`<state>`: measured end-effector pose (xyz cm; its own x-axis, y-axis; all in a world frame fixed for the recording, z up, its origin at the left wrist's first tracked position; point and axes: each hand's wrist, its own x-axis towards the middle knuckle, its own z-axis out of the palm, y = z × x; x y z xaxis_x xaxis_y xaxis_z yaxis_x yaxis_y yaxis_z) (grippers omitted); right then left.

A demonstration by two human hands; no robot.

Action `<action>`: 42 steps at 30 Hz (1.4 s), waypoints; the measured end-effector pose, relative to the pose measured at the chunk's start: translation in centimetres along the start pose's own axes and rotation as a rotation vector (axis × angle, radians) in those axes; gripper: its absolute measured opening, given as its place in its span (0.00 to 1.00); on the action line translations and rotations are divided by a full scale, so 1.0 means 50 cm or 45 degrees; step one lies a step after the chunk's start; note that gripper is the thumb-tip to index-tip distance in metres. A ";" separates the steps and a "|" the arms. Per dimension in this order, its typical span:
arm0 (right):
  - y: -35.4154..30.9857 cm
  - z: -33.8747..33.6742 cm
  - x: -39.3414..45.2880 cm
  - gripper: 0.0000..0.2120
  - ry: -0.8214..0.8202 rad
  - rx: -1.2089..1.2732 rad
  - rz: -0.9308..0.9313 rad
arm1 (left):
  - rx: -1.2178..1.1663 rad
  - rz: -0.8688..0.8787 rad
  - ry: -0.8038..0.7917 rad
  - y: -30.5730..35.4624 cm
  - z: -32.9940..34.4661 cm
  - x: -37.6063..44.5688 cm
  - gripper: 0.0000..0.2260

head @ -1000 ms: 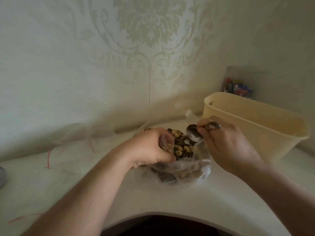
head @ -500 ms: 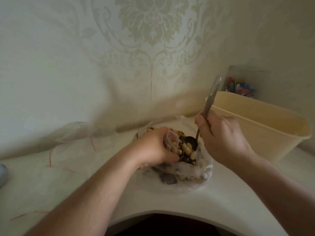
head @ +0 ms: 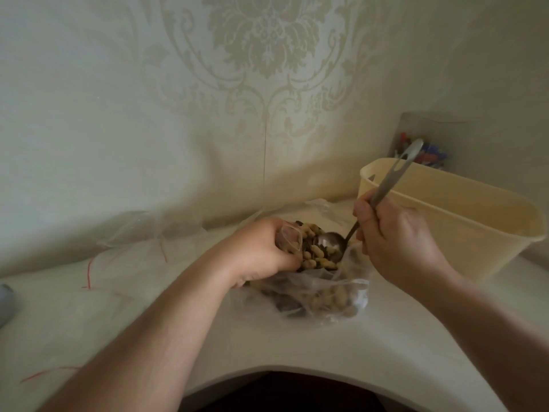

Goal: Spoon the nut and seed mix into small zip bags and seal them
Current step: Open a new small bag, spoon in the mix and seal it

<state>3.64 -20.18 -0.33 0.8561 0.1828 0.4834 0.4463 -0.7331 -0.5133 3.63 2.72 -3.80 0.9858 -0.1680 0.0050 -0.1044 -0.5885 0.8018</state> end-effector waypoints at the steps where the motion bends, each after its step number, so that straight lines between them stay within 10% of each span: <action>1: -0.002 0.004 -0.002 0.14 -0.006 0.061 0.037 | -0.006 -0.007 0.009 -0.002 -0.001 0.001 0.10; 19: 0.026 -0.001 0.006 0.10 0.204 0.448 0.375 | -0.181 0.082 0.262 0.013 -0.006 -0.003 0.07; 42: -0.072 -0.057 0.021 0.10 0.262 -0.009 -0.506 | 0.147 0.168 0.522 0.045 0.043 -0.015 0.17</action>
<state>2.18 -19.25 4.03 0.5488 0.3174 0.7734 0.7274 -0.6372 -0.2547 2.38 -0.16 -3.28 0.9314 0.0662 0.3578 -0.2236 -0.6716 0.7064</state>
